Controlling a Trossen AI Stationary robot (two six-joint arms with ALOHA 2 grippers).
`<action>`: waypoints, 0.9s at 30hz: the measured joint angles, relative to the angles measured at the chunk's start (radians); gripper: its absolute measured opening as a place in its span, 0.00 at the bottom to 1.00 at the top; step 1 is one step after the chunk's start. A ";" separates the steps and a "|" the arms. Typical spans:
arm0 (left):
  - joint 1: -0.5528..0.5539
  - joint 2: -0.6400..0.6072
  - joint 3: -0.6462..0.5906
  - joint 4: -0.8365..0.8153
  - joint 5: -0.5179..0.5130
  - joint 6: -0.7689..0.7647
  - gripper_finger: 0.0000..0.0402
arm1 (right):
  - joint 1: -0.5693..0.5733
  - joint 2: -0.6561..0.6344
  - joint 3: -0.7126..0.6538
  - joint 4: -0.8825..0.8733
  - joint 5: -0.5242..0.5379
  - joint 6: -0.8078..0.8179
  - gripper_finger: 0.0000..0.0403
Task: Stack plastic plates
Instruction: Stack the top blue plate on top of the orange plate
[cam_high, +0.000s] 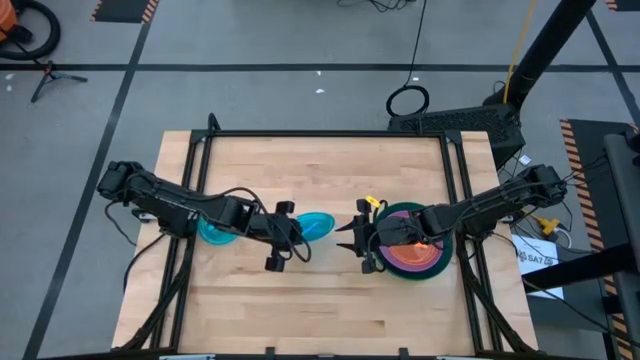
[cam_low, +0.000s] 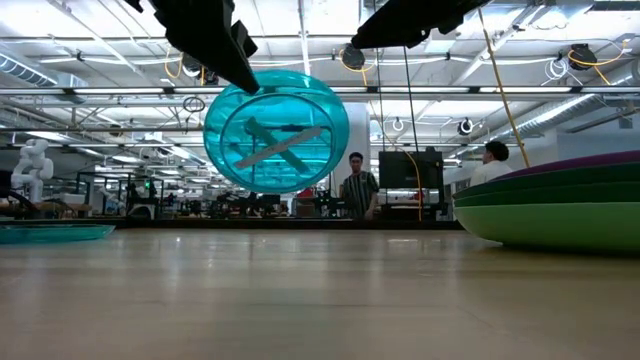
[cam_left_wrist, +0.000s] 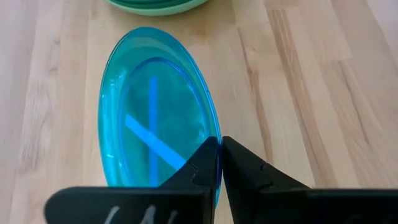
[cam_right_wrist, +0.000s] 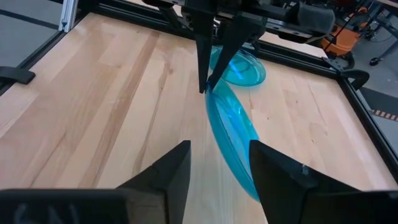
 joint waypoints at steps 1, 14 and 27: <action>0.004 0.000 0.000 -0.002 0.000 -0.002 0.07 | 0.000 0.000 0.000 0.000 0.000 0.000 0.39; 0.085 0.090 -0.001 0.000 0.233 -0.035 0.38 | 0.000 0.000 0.000 -0.007 0.001 0.000 0.39; 0.087 0.091 -0.001 -0.045 0.238 -0.058 0.57 | -0.002 0.000 0.000 -0.011 0.003 0.008 0.39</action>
